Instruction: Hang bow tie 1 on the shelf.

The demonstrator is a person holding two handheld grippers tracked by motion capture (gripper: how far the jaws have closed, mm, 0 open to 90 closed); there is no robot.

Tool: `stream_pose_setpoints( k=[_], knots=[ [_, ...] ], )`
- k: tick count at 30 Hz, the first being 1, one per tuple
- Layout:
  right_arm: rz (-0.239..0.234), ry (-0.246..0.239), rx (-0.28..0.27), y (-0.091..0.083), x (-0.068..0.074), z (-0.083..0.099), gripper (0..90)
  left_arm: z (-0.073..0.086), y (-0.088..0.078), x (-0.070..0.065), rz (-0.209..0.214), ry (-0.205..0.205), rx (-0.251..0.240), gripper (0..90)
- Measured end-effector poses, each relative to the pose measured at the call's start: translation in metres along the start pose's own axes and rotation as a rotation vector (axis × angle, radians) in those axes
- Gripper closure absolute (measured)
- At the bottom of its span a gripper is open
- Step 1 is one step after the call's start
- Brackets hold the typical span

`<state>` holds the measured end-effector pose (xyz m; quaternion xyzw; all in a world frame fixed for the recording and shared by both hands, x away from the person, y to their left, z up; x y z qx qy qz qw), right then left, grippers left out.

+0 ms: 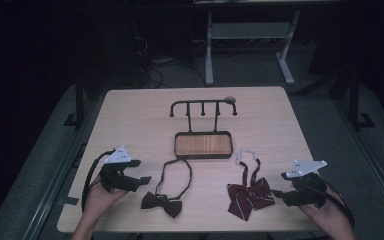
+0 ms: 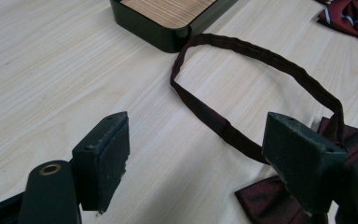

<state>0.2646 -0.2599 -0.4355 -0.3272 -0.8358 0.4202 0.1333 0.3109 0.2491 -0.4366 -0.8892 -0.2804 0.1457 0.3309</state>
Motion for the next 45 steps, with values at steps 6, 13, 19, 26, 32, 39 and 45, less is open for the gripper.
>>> stream_pose_setpoints(
  k=[6, 13, 19, 26, 32, 39, 45],
  knots=[
    [-0.028, -0.029, 0.036, 0.003, 0.000, -0.017, 39.0, 0.000, 0.000, 0.000, 0.001, 0.003, -0.001, 23.0],
    [-0.053, -0.050, 0.089, 0.011, 0.000, -0.040, 44.0, 0.000, 0.000, -0.001, 0.004, 0.002, -0.005, 23.0],
    [-0.090, -0.031, 0.106, 0.017, -0.008, -0.058, 47.6, 0.000, -0.002, 0.000, 0.003, -0.004, -0.014, 23.0],
    [-0.105, -0.031, 0.152, 0.030, -0.017, -0.068, 49.9, 0.000, -0.002, 0.000, 0.005, -0.001, -0.013, 23.0],
    [-0.123, -0.023, 0.172, 0.039, -0.029, -0.075, 51.8, 0.000, -0.002, 0.000, 0.005, -0.002, -0.014, 23.0],
    [-0.132, -0.017, 0.191, 0.042, -0.040, -0.086, 55.2, 0.000, 0.000, -0.001, 0.006, 0.010, -0.002, 23.0],
    [-0.155, -0.016, 0.223, 0.052, -0.050, -0.095, 57.2, 0.000, 0.000, -0.001, 0.007, 0.009, -0.005, 23.0]
  ],
)
Point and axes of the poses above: each handheld gripper's, and its own axes: y roughly forward along the jaws, z roughly out of its underside, x roughly to its left, the point moved 2 cm from there along y, roughly forward along the jaws
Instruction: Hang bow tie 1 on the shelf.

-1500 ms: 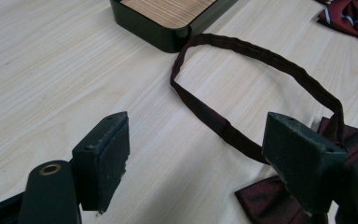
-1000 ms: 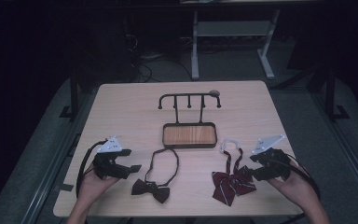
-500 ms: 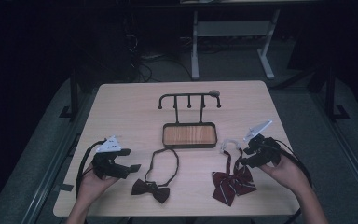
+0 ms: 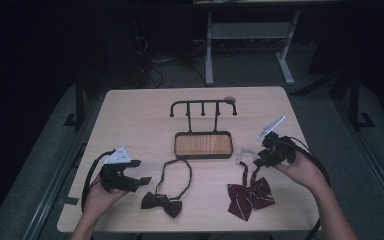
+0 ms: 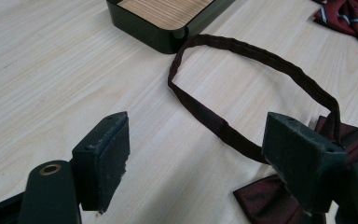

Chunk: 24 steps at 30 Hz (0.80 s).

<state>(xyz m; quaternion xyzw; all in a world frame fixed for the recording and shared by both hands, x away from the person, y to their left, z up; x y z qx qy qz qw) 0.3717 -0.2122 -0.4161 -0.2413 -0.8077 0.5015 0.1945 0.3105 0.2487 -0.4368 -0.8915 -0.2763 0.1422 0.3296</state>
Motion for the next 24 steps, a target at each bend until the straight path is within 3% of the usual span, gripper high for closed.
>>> stream_pose_setpoints(
  k=[5, 15, 24],
  knots=[
    [0.000, 0.009, 0.053, 0.013, -0.011, -0.007, 58.8, 0.000, -0.001, 0.001, -0.002, 0.002, 0.005, 23.0],
    [0.022, 0.054, 0.107, 0.026, -0.025, -0.011, 64.1, 0.000, -0.001, 0.002, 0.000, -0.003, 0.000, 22.9],
    [0.036, 0.068, 0.156, 0.037, -0.030, -0.011, 68.1, 0.001, -0.001, 0.002, 0.000, -0.004, -0.001, 22.9]
  ],
)
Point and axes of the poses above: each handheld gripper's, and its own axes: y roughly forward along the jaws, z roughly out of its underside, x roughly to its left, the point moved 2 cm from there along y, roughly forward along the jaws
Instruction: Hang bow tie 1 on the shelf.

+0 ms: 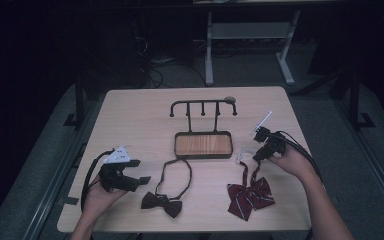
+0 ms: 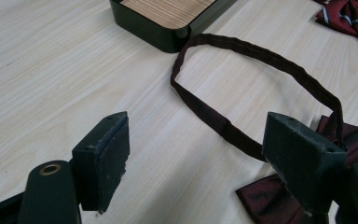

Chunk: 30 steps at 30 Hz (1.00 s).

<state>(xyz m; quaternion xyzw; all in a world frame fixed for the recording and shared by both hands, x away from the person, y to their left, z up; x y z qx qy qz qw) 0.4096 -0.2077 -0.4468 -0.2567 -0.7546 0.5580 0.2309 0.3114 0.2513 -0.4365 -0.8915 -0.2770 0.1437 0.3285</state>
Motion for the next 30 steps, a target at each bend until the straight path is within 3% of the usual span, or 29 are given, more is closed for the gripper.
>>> stream_pose_setpoints(
  k=[11, 18, 30],
  knots=[
    [-0.008, 0.032, 0.036, 0.006, -0.002, 0.000, 69.5, 0.000, 0.000, -0.001, 0.002, -0.003, 0.000, 22.9],
    [-0.002, 0.025, 0.048, 0.009, -0.003, 0.000, 71.7, 0.000, 0.001, -0.001, 0.002, 0.003, 0.001, 23.0],
    [0.009, 0.001, 0.069, 0.014, -0.001, -0.001, 82.7, -0.001, 0.000, -0.001, 0.002, 0.002, -0.001, 22.9]
  ],
)
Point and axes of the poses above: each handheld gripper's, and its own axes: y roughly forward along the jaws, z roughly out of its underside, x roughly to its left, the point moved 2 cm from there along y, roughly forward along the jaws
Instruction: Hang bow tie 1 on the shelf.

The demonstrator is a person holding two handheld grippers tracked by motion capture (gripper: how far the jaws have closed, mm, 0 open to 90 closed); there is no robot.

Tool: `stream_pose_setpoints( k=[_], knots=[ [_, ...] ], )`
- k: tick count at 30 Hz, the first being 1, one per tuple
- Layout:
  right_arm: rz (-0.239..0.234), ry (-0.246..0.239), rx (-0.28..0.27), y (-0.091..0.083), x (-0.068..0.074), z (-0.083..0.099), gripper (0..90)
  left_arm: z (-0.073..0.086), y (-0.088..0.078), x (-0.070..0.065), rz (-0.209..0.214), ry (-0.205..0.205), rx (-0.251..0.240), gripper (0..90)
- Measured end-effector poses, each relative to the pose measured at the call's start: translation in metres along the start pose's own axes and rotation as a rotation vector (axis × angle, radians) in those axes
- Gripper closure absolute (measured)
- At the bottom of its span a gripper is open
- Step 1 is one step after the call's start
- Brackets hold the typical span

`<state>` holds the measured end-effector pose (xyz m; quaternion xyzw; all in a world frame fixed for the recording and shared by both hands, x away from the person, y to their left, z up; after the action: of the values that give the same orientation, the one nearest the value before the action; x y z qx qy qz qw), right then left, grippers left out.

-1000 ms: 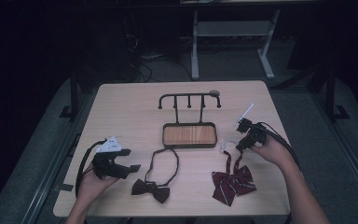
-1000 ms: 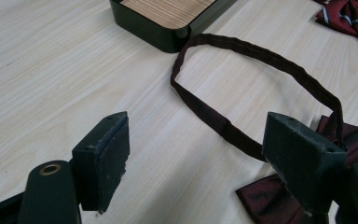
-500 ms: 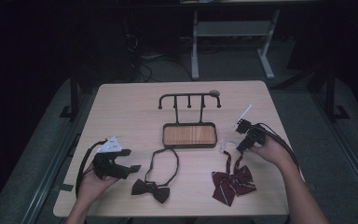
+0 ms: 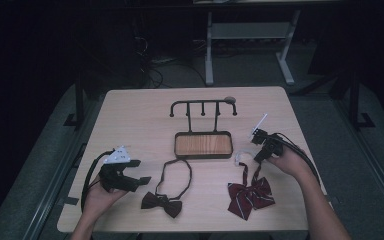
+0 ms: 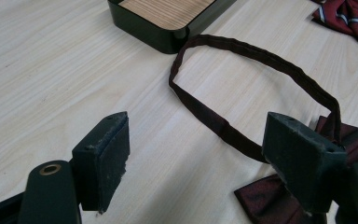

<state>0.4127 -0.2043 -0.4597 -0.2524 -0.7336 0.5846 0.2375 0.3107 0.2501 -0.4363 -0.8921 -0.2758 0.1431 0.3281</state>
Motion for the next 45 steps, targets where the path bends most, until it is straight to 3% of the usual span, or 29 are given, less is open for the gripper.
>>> stream_pose_setpoints(
  k=[5, 21, 27, 41, 45],
  knots=[
    [0.000, -0.007, 0.005, -0.001, 0.000, 0.001, 83.6, 0.000, 0.000, 0.000, 0.000, 0.003, 0.001, 22.9],
    [-0.054, -0.041, -0.079, -0.028, 0.008, 0.009, 84.4, 0.000, 0.000, 0.000, -0.001, 0.002, 0.001, 22.9],
    [-0.091, -0.077, -0.113, -0.038, 0.010, 0.011, 84.3, 0.000, 0.001, 0.000, -0.002, 0.001, 0.002, 22.9],
    [-0.075, -0.181, -0.145, -0.076, 0.029, 0.004, 84.6, 0.000, 0.000, 0.000, -0.004, -0.001, -0.002, 22.9],
    [-0.089, -0.198, -0.157, -0.083, 0.032, 0.001, 84.5, 0.000, 0.000, 0.000, -0.004, -0.001, -0.002, 22.9]
  ],
)
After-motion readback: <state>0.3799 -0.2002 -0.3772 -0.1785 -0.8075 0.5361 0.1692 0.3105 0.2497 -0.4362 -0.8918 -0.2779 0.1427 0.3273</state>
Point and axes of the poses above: each handheld gripper's, and its own axes: y roughly forward along the jaws, z roughly out of its underside, x roughly to its left, the point moved 2 cm from there along y, roughly forward along the jaws
